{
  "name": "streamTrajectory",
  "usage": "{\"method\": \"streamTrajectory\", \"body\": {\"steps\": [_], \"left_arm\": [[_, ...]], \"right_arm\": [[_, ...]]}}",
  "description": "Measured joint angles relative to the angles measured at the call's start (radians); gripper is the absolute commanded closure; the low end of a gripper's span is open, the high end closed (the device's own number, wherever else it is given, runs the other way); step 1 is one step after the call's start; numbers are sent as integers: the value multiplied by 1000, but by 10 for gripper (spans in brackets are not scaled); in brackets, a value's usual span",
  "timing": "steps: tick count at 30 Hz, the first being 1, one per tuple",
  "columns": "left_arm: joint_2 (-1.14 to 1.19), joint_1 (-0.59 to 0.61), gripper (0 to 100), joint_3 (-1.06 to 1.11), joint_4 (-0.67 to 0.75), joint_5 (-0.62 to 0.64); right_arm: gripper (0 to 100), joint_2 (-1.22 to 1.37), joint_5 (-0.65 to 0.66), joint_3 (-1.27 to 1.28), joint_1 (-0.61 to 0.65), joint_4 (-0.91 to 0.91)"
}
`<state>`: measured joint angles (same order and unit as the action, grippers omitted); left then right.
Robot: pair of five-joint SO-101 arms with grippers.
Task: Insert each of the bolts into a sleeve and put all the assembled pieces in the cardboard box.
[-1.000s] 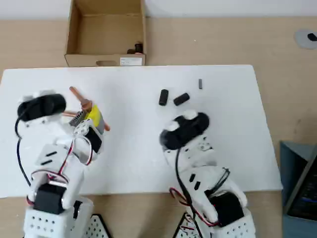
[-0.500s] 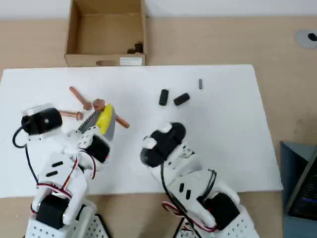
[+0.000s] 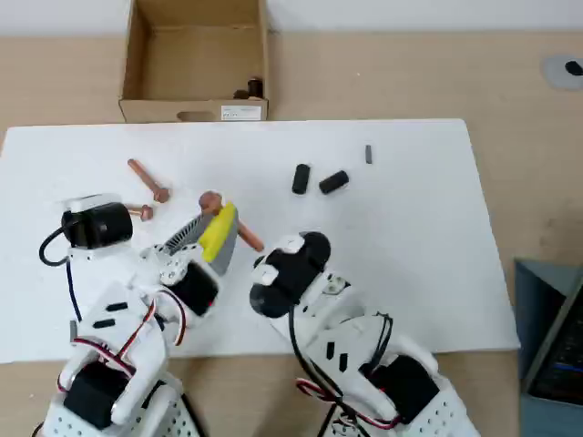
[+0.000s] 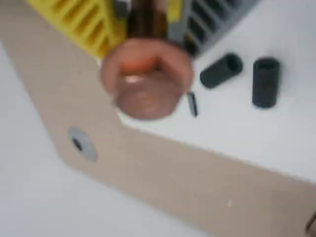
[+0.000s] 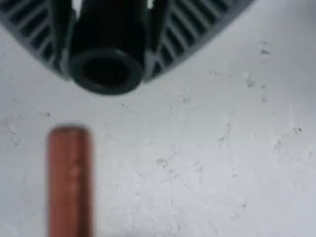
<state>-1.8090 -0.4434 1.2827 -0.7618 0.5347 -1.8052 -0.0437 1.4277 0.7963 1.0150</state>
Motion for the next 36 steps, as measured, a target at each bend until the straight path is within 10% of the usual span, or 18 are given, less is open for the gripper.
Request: {"method": "streamTrajectory", "body": {"steps": [36], "left_arm": [[-12, -15, 998, 12, -86, -3]], "right_arm": [[989, 0, 52, -44, 0, 3]]}}
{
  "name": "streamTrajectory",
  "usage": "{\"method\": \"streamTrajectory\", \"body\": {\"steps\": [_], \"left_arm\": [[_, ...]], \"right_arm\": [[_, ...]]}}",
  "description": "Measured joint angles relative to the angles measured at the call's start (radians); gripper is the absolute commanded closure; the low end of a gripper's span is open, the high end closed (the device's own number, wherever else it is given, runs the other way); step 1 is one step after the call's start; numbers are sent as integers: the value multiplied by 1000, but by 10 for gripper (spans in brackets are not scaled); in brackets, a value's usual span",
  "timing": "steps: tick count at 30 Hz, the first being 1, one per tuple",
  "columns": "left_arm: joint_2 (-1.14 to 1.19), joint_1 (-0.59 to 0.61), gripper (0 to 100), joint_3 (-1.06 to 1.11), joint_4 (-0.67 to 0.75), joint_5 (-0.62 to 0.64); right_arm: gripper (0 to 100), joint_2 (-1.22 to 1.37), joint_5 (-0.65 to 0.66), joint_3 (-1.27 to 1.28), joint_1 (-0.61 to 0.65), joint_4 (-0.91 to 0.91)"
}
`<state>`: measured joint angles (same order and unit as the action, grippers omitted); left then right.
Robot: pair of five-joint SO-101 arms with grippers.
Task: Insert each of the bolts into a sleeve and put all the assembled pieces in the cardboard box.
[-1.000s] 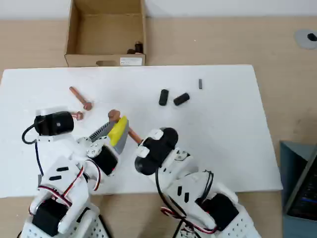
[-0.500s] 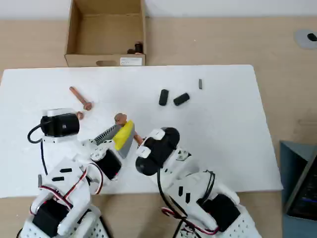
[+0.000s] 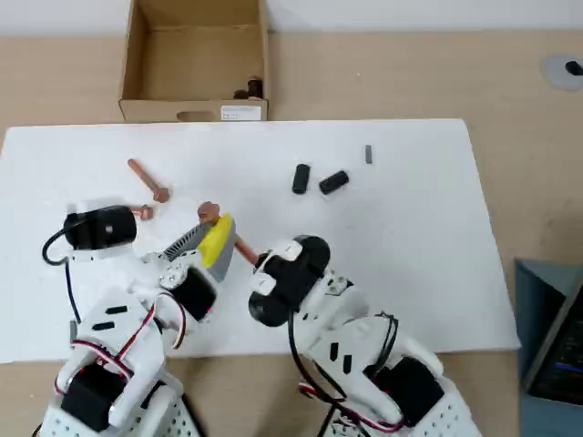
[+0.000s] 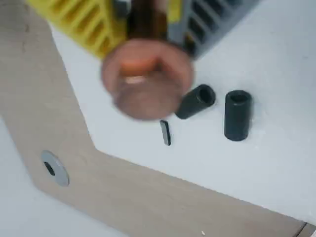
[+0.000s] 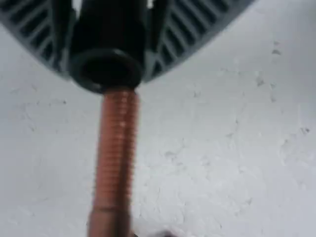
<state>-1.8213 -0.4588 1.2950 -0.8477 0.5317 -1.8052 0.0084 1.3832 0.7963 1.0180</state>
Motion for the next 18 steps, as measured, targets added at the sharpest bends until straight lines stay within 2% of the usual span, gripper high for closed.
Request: {"method": "streamTrajectory", "body": {"steps": [6, 18], "left_arm": [[5, -29, 998, 5, 35, 3], [0, -106, 998, 8, 3, -31]], "right_arm": [[989, 0, 0, -5, 2, -3], [989, 0, 0, -6, 0, 0]]}}
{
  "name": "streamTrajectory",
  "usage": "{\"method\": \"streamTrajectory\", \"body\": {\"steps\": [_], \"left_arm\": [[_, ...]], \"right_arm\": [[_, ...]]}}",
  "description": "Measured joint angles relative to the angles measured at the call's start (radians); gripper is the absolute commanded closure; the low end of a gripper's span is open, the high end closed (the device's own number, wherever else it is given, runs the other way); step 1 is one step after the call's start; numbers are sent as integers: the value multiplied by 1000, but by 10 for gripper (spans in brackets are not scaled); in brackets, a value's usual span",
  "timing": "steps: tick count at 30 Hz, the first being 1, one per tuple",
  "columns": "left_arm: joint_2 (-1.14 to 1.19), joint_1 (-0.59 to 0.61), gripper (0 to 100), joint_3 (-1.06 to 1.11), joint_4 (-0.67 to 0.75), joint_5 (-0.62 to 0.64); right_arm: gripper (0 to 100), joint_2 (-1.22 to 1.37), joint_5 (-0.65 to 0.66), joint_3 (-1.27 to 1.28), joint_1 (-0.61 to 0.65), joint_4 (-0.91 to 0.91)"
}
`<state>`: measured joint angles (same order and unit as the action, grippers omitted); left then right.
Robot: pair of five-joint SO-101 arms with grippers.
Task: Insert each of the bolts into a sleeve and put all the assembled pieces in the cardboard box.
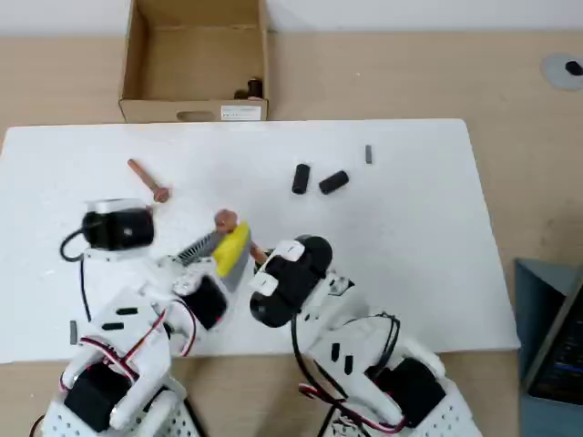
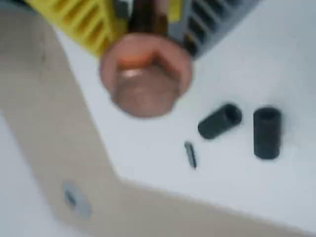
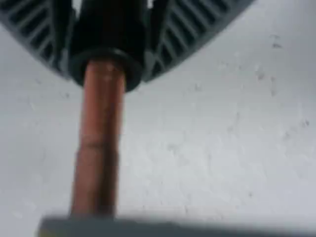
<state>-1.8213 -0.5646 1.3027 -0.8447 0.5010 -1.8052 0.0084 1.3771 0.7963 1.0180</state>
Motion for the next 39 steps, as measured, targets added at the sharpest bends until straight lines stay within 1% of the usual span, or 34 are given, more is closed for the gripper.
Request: {"method": "streamTrajectory", "body": {"steps": [5, 12, 14, 18, 20, 24, 30, 35, 37, 39], "left_arm": [[5, -109, 998, 8, -97, -101], [0, -118, 991, 14, -140, -180], [0, -118, 948, 14, -140, -183], [-2, -118, 812, 12, -152, -181], [-2, -115, 793, 14, -173, -181], [-2, -61, 791, 14, -207, -181], [3, 25, 793, -44, -278, -184], [2, 109, 795, -121, -287, -184], [2, 153, 824, -146, -287, -184], [0, 207, 899, -153, -287, -192]], "right_arm": [[989, 0, 2, -6, 8, -2], [989, 0, 2, -5, 12, 0], [989, 0, 2, -5, 12, 0], [989, 0, 2, -5, 6, 0], [989, 0, 2, -3, 8, 0], [989, 0, 2, -3, 5, 0], [989, 0, 2, -5, 6, -2], [989, 0, 0, -5, 6, -2], [989, 0, 0, -5, 6, -2], [989, 0, 0, -5, 6, -2]]}}
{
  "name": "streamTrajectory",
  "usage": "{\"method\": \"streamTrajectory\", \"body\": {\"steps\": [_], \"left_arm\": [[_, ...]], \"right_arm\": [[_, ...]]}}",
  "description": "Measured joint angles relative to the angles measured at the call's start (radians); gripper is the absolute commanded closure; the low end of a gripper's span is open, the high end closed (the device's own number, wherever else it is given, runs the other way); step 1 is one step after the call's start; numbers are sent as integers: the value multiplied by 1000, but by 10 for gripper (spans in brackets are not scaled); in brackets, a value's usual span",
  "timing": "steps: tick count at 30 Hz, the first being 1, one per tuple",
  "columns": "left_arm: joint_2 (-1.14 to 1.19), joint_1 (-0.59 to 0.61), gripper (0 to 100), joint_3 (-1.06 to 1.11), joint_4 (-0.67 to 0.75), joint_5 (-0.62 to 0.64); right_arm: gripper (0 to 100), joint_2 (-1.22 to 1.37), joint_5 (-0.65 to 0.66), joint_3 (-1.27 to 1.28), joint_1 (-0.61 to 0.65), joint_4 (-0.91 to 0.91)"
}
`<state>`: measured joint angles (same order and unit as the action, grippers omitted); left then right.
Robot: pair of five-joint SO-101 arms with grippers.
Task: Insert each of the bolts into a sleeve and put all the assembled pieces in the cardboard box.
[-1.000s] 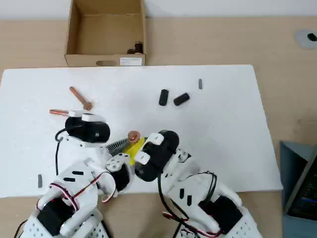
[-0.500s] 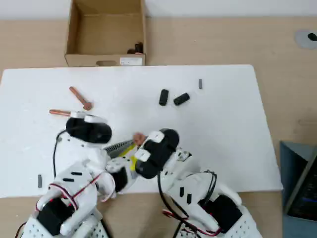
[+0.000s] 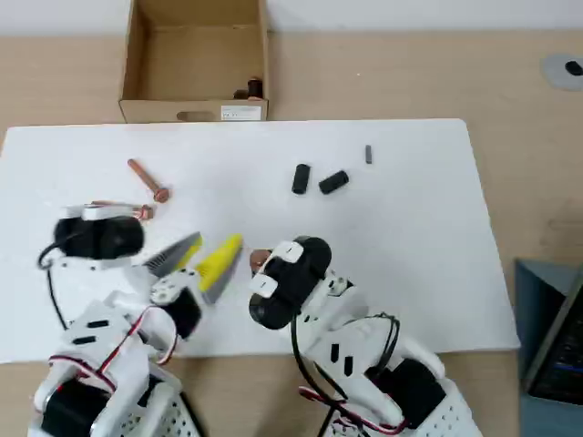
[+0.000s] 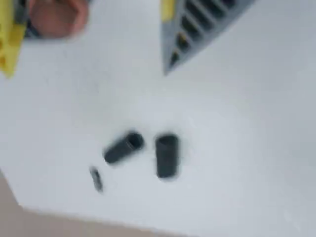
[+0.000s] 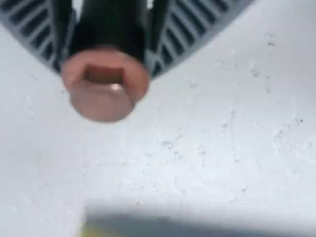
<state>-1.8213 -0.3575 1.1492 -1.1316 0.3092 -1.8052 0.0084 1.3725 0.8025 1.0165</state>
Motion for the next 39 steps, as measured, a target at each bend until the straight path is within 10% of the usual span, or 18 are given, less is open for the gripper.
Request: {"method": "streamTrajectory", "body": {"steps": [20, 39], "left_arm": [[5, 591, 996, 404, 55, -338], [5, 654, 997, 528, 186, -338]], "right_arm": [[989, 29, -78, -91, -305, 120], [989, 1264, -114, -965, -307, -158]]}}
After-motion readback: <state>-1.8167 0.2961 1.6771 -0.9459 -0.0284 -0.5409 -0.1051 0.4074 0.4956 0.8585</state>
